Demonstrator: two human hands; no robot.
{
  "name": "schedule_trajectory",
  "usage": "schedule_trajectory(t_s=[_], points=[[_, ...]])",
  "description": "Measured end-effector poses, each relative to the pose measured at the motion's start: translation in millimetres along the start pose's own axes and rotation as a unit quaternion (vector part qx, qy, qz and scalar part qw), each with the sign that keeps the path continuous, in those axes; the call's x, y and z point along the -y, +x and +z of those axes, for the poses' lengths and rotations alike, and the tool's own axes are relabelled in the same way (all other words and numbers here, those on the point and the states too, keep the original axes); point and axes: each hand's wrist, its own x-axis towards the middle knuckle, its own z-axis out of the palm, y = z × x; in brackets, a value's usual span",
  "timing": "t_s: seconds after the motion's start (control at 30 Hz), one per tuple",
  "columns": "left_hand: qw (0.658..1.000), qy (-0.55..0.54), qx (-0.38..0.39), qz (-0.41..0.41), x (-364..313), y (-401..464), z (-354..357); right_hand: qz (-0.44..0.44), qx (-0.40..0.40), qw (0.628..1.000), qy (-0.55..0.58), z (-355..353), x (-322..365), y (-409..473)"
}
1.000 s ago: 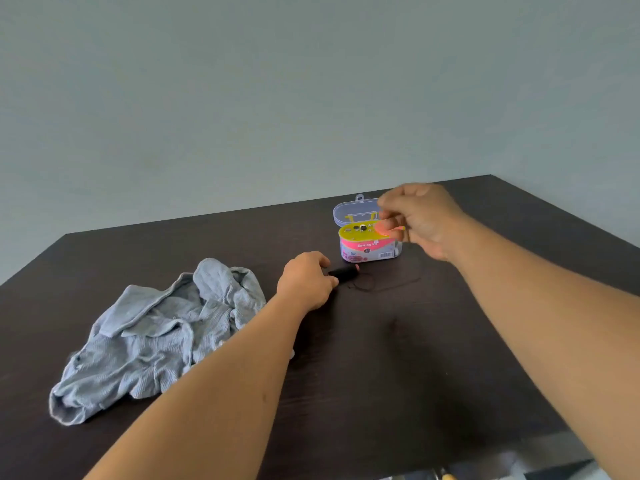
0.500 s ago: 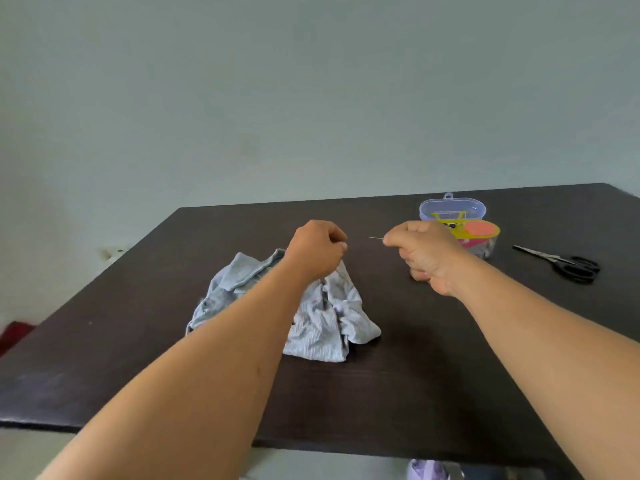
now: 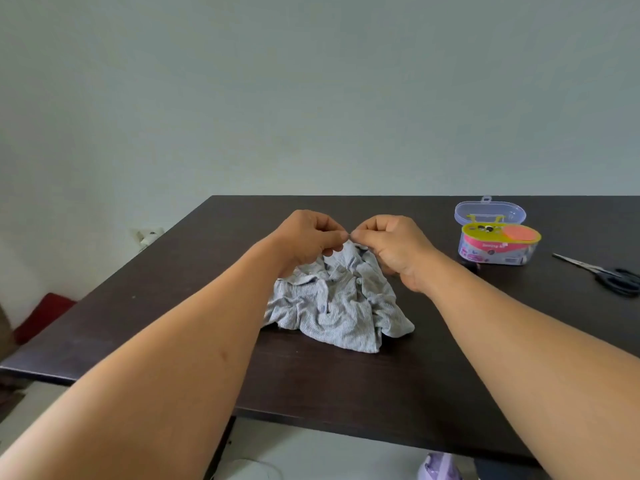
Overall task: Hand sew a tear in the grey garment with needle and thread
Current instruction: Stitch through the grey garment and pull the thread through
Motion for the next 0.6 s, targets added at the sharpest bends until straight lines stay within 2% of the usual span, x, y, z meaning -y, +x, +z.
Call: schedule_trajectory(t_s=[0.17,0.3,0.37,0.43,0.5,0.6], points=[[0.998,0.056,0.011,0.006,-0.4,1.6,6.6,-0.064,0.017,0.989,-0.135,-6.4,0.7,1.3],[0.999,0.045,0.005,0.019,0.5,4.9,15.5,-0.057,0.037,0.982,-0.176,-12.4,-4.5,1.8],[0.998,0.064,-0.009,0.013,4.3,5.5,21.3,-0.055,0.015,0.974,-0.219,-14.8,-7.0,2.9],[0.985,0.172,-0.012,0.003,12.0,6.5,26.3,-0.047,-0.018,0.968,-0.245,-18.2,-9.9,5.0],[0.951,0.307,0.008,-0.027,20.6,5.8,30.8,-0.029,-0.038,0.969,-0.242,-22.6,-12.4,5.6],[0.933,0.353,0.029,-0.064,28.6,4.6,31.9,0.000,-0.003,0.969,-0.246,-26.5,-15.3,0.8]])
